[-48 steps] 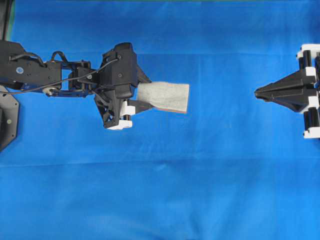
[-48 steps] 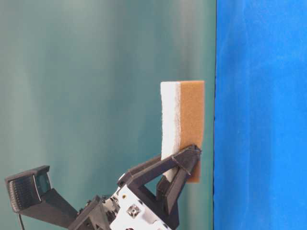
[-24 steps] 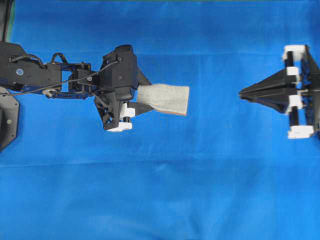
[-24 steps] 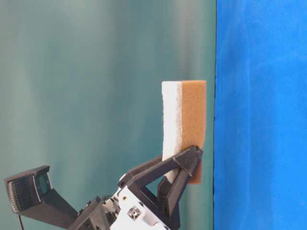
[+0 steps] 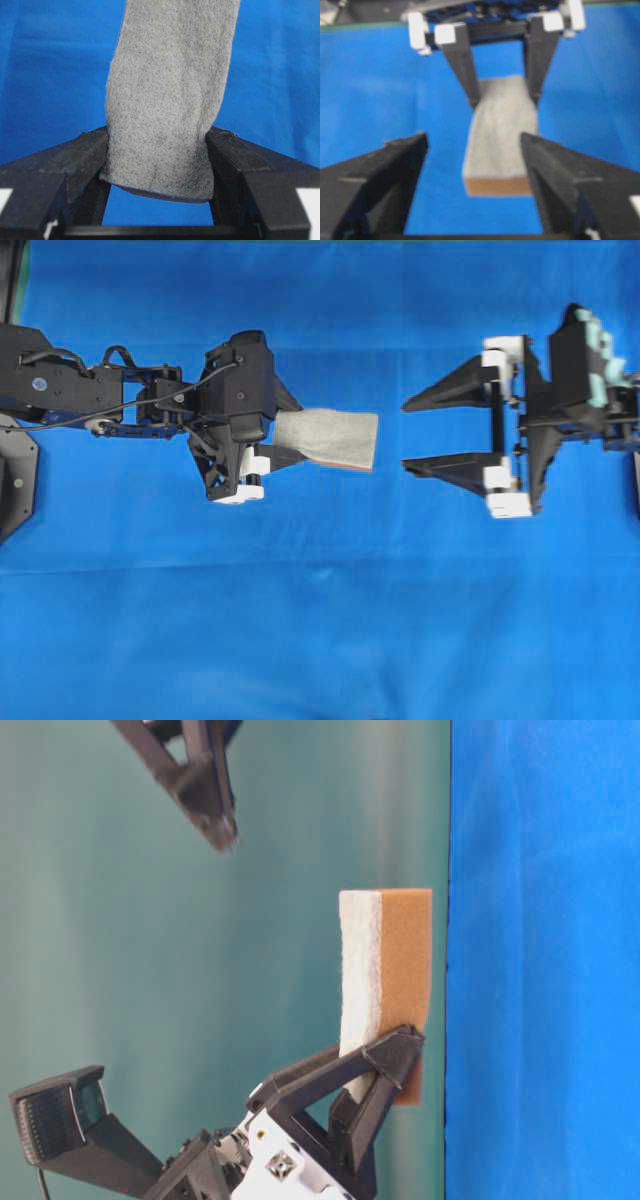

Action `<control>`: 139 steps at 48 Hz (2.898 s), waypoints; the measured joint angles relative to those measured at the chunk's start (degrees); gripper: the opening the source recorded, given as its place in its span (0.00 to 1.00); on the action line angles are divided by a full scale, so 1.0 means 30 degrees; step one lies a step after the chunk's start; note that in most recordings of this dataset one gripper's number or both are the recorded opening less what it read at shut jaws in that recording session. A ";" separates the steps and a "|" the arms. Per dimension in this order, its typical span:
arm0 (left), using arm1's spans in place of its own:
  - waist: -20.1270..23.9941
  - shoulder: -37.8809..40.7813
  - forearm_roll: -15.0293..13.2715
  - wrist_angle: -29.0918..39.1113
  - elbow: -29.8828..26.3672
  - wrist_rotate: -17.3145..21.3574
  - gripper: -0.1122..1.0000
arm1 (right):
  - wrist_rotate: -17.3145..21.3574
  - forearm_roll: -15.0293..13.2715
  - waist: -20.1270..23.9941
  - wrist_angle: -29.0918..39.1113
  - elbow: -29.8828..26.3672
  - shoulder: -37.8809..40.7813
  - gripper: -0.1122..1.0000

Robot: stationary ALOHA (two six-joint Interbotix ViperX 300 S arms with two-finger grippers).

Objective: Hand over the sponge with the left arm and wipe it with the right arm.
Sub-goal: 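Move the open right gripper to the sponge's right end and close it, then open the left gripper and pull it back, leaving the sponge in the right gripper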

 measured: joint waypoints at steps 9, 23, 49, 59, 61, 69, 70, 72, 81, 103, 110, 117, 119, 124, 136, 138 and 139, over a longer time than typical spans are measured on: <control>0.0000 0.0000 0.0000 0.0000 0.0000 0.0000 0.53 | 0.0117 0.0000 -0.0088 0.0029 -0.1260 0.1699 0.76; 0.0000 0.0000 0.0000 -0.0029 0.0029 -0.0059 0.51 | 0.0029 -0.0029 -0.0352 0.1318 -0.2783 0.3604 0.76; -0.0059 0.0000 0.0000 0.0000 0.0000 -0.0088 0.51 | -0.0029 -0.0234 -0.0703 0.2344 -0.3574 0.4951 0.76; -0.0059 0.0000 0.0000 0.0000 0.0000 0.0000 0.51 | -0.0029 -0.0234 -0.0791 0.2344 -0.3604 0.5918 0.76; -0.0059 0.0000 0.0029 0.0029 0.0000 0.0000 0.51 | -0.0029 -0.0234 -0.0791 0.2344 -0.3633 0.6035 0.76; -0.0059 0.0000 0.0000 0.0000 0.0000 -0.0088 0.51 | -0.0059 -0.0234 -0.0791 0.2344 -0.3662 0.6211 0.76; -0.0059 0.0000 0.0000 0.0000 0.0029 -0.0088 0.51 | -0.0088 -0.0234 -0.0791 0.2344 -0.3662 0.6211 0.76; -0.0059 0.0000 0.0000 0.0000 0.0029 -0.0059 0.51 | -0.0088 -0.0234 -0.0791 0.2344 -0.3662 0.6240 0.76; -0.0059 0.0000 0.0029 0.0000 0.0000 -0.0029 0.51 | -0.0088 -0.0234 -0.0762 0.2344 -0.3662 0.6240 0.74; -0.0146 0.0000 0.0029 -0.0645 0.0029 0.0176 0.48 | -0.0176 -0.0645 -0.0703 0.3574 -0.3867 0.6240 0.46; -0.0176 0.0000 0.0000 -0.0820 0.0029 0.0059 0.83 | -0.0146 -0.0645 -0.0703 0.3633 -0.3867 0.6240 0.42; -0.0176 -0.0410 0.0000 -0.0938 0.0557 0.0088 0.92 | -0.0117 -0.0674 -0.0674 0.3926 -0.3691 0.5859 0.39; -0.0146 -0.0732 0.0000 -0.0996 0.0762 0.0059 0.91 | -0.0088 -0.0674 -0.0645 0.3984 -0.3574 0.5654 0.39; -0.0176 -0.1670 0.0000 -0.1025 0.1436 -0.0029 0.91 | -0.0088 -0.0674 -0.0615 0.4072 -0.3135 0.5039 0.38; -0.0234 -0.4541 0.0000 -0.1348 0.3574 0.0029 0.91 | 0.0000 -0.0674 -0.0264 0.4131 -0.2168 0.4072 0.36; -0.0205 -0.5039 0.0029 -0.1494 0.3955 0.0000 0.91 | 0.0029 -0.0674 -0.0205 0.4102 -0.2080 0.4014 0.36; -0.0205 -0.5303 0.0000 -0.1611 0.4131 0.0000 0.91 | 0.0029 -0.0674 -0.0205 0.4131 -0.2080 0.3984 0.36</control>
